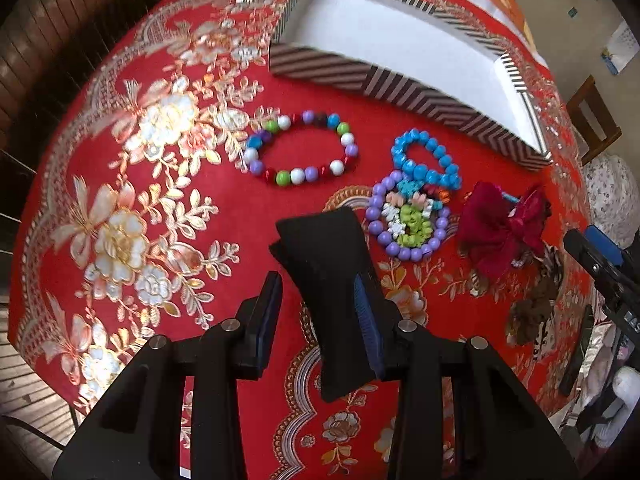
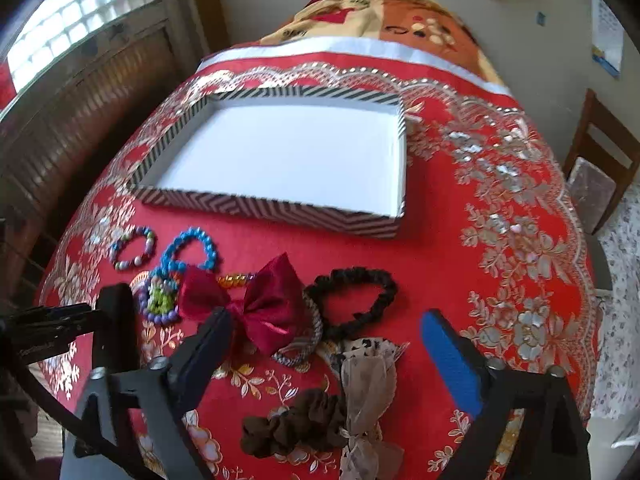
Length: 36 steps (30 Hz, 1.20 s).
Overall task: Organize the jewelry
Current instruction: 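Grasp the black velvet hair piece with the left tool and lift it, then grasp the red satin bow with the right tool while the left tool holds the black piece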
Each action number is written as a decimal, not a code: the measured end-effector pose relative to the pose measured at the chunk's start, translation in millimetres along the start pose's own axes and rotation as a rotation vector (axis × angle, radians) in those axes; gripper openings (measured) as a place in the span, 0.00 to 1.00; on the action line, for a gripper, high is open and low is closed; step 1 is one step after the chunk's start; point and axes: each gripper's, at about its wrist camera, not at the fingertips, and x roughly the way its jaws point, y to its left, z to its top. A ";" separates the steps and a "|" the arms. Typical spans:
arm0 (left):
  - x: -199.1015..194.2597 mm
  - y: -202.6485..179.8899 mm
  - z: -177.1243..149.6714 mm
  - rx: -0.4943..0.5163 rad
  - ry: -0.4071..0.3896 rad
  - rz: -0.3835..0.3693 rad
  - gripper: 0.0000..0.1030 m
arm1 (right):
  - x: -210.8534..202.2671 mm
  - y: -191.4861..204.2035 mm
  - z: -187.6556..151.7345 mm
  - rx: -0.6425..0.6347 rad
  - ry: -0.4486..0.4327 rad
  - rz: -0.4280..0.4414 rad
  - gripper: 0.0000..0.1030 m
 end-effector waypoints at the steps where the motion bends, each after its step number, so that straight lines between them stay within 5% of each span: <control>1: 2.8 -0.4 -0.2 -0.006 0.004 0.001 0.35 | 2.1 0.2 -0.5 0.002 0.009 0.022 0.85; 10: 14.2 -6.5 -2.9 -0.009 -0.009 0.013 0.35 | 16.6 21.7 -3.4 -0.008 0.095 0.213 0.85; 16: 15.0 -3.4 1.0 -0.026 -0.001 0.002 0.35 | 37.1 22.6 -10.6 0.113 0.208 0.331 0.84; 25: 14.3 -3.3 0.6 -0.033 0.005 0.001 0.35 | 58.1 23.3 19.8 0.147 0.147 0.242 0.84; 27: 13.3 -2.5 0.7 -0.039 0.005 -0.005 0.35 | 63.9 29.5 22.3 0.136 0.168 0.209 0.68; 36: 13.9 -2.8 -1.3 -0.032 -0.004 -0.002 0.35 | 41.6 3.2 13.3 0.189 0.166 0.241 0.66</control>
